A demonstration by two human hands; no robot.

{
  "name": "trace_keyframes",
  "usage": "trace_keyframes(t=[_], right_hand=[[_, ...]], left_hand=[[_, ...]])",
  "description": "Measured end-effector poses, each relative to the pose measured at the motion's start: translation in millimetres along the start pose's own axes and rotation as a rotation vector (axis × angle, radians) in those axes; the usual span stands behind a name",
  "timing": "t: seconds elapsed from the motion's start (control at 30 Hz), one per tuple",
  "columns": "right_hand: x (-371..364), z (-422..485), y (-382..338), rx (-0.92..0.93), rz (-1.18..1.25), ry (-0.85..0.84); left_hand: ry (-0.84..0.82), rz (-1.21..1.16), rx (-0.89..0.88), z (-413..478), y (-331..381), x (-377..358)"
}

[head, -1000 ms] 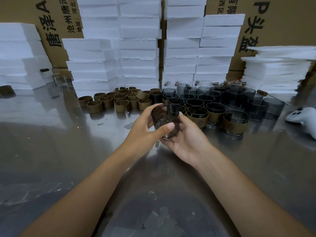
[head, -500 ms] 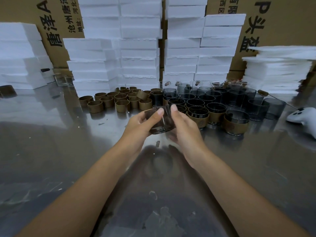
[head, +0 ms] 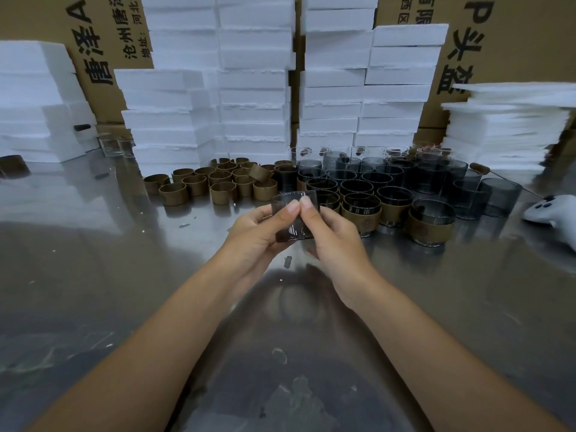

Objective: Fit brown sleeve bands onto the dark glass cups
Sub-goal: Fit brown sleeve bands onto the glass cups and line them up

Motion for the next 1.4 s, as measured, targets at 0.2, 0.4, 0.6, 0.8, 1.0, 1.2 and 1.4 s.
trace_keyframes(t=[0.2,0.4,0.6,0.8,1.0,1.2,1.4], right_hand=[[2.5,-2.2,-1.6,-0.067,0.165,0.005],[3.3,-1.1,4.2,-0.139,0.205,-0.018],[3.8,0.9,6.7,-0.174,0.276,-0.051],[-1.6,-2.2,2.7,-0.11,0.135,-0.091],[-7.9,-7.1,-9.1,0.029,0.023,-0.139],[5.1,-1.5,-10.1,0.11,0.06,-0.007],[7.7,-1.2,-11.5,0.129,0.074,0.049]], left_hand=[[-0.05,0.016,0.029,-2.6,0.9,-2.6],[-0.08,0.007,0.037,-5.3,4.0,-6.0],[-0.103,-0.038,0.073,-5.5,5.4,-7.8],[-0.12,-0.04,0.08,-4.9,5.7,-8.4],[-0.04,0.045,0.07,-1.4,4.7,-0.8],[0.103,0.205,-0.029,-0.7,10.3,9.0],[0.046,0.22,-0.043,-2.9,8.0,1.3]])
Point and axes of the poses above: each hand's wrist, its own z-axis towards the middle knuckle, its own x-axis out of the back of the hand, y = z × x, the point moved 7 cm from there along z, towards the middle knuckle, and after that the axes turned 2 degrees about -z, right-handed, at the moved point
